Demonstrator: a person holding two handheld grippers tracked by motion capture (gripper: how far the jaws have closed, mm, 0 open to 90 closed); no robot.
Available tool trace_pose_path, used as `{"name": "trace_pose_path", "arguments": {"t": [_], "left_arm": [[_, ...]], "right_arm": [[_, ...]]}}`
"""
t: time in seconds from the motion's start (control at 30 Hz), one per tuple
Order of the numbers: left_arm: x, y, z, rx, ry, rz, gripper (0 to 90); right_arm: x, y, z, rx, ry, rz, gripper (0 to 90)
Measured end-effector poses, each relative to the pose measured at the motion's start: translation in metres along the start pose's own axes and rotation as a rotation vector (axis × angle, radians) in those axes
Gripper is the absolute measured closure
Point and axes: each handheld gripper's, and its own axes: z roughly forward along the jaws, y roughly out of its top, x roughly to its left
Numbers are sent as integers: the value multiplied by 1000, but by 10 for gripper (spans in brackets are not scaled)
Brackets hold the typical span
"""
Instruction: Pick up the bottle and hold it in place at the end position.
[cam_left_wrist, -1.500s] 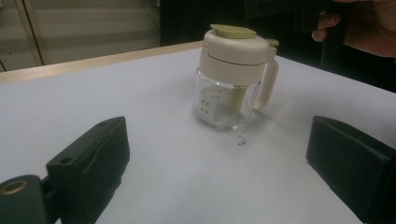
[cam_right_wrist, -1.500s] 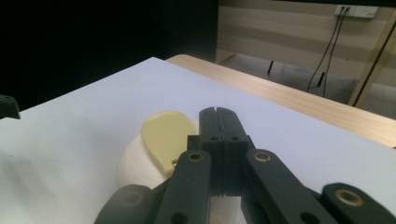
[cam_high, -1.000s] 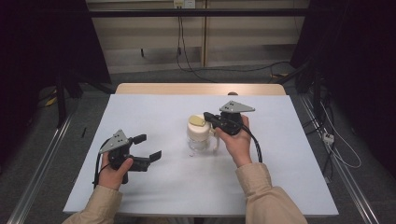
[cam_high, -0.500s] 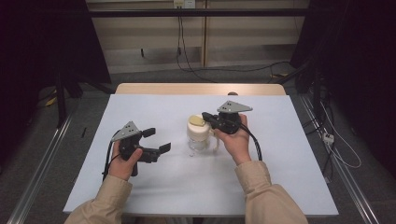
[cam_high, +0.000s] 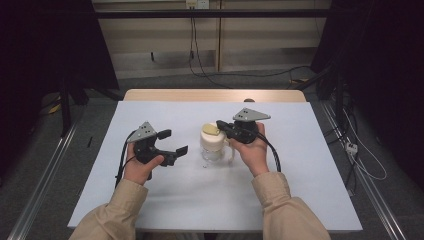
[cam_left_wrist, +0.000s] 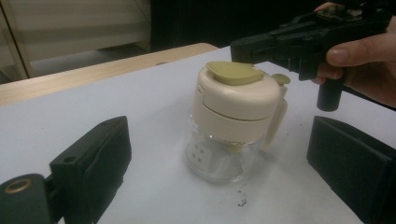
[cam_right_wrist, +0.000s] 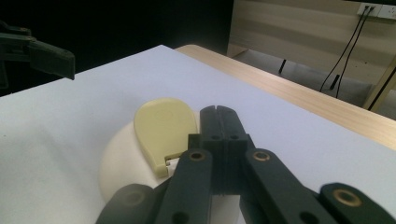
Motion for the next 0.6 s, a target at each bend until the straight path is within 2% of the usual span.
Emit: {"name": "trace_pose_path", "arguments": {"t": [0.37, 0.6], "left_arm": [[4, 10, 8, 9, -3, 3, 98], [4, 12, 13, 14, -22, 6, 119]], "right_arm": [[1, 0, 0, -2, -5, -10, 900], [1, -1, 0, -4, -4, -11, 900]]}}
